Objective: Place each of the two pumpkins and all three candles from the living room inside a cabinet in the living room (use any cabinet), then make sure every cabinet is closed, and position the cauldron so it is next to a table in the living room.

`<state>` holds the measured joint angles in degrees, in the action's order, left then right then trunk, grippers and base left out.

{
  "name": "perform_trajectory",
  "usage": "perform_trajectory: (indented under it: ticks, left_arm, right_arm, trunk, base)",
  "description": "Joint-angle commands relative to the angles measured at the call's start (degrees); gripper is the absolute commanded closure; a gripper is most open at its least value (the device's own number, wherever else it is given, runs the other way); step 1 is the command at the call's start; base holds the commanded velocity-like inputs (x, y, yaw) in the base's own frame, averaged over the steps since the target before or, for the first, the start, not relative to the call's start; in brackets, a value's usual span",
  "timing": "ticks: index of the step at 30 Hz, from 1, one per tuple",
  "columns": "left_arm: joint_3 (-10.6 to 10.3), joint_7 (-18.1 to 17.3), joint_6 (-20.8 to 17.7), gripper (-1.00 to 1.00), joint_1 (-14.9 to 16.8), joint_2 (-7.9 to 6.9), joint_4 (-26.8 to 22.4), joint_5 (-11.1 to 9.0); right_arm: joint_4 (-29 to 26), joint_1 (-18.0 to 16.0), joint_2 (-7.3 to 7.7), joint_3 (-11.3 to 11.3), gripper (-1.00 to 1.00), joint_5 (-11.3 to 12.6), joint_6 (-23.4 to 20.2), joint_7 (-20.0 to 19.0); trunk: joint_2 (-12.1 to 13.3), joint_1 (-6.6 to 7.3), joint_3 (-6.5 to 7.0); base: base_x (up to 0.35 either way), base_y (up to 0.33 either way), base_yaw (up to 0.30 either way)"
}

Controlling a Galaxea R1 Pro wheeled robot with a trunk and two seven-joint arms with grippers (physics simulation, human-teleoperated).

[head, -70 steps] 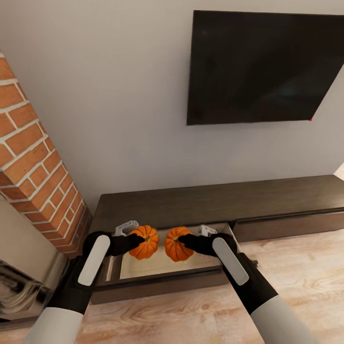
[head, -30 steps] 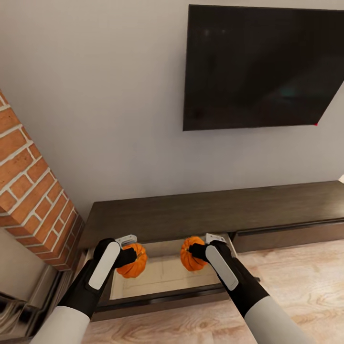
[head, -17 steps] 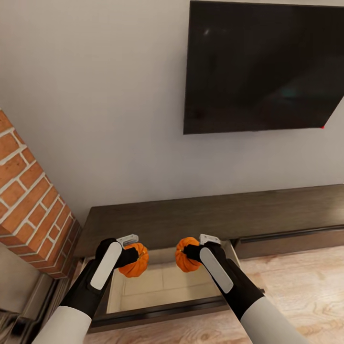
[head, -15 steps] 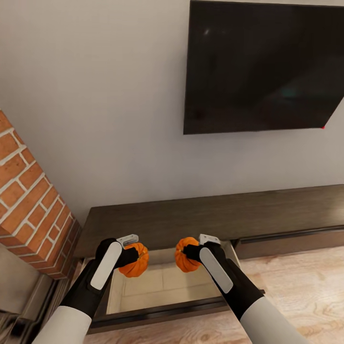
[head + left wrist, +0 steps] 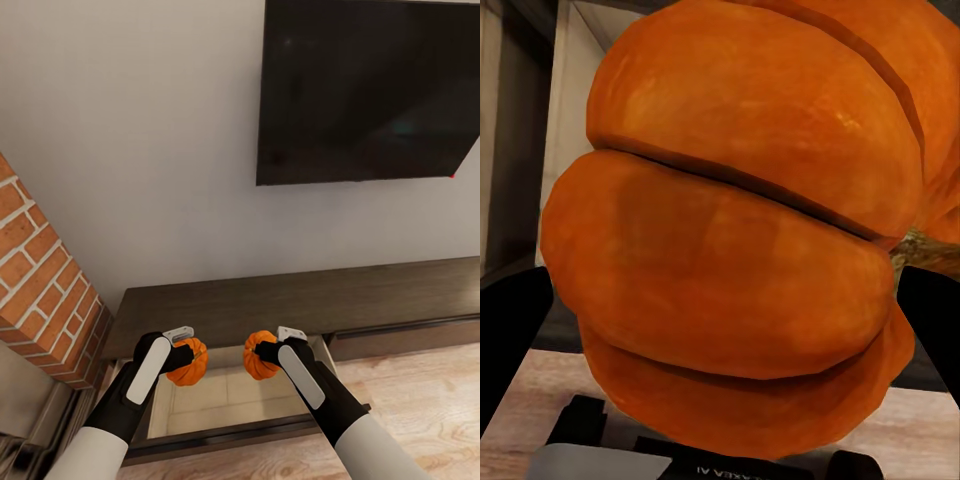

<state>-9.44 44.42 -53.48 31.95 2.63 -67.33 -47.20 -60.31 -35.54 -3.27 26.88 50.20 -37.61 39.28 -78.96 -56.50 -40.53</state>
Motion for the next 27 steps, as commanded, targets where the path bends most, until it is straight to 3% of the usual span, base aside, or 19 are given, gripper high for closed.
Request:
perform_trajectory:
  ticks: [1,12,18,27]
  left_arm:
    - [-0.1,0.6,-0.1,1.0,0.0,0.0,0.0,-0.5]
    - [0.2,0.5,0.0,1.0,0.0,-0.07,1.4,-0.4]
    - [-0.1,0.4,3.3,1.0,0.0,-0.08,5.1,-0.5]
    - [-0.1,0.3,4.4,1.0,0.0,-0.12,6.4,-0.5]
  right_arm:
    - [-0.1,-0.1,0.01,0.1,1.0,0.5,0.0,0.6]
    - [-0.1,-0.1,0.01,0.1,1.0,0.5,-0.1,0.6]
    - [-0.1,-0.1,0.01,0.1,1.0,0.6,-0.5,0.7]
    - [0.0,-0.1,0.01,0.1,1.0,0.6,-0.8,1.1]
  trunk:
    - [-0.4,-0.22,-0.23]
    - [-4.9,-2.64,-2.21]
    - [-7.3,-3.96,-3.29]
    - [-10.9,-5.93,-4.9]
  base:
    - [0.0,0.0,0.0]
    - [0.0,0.0,0.0]
    - [0.0,0.0,0.0]
    - [0.0,0.0,0.0]
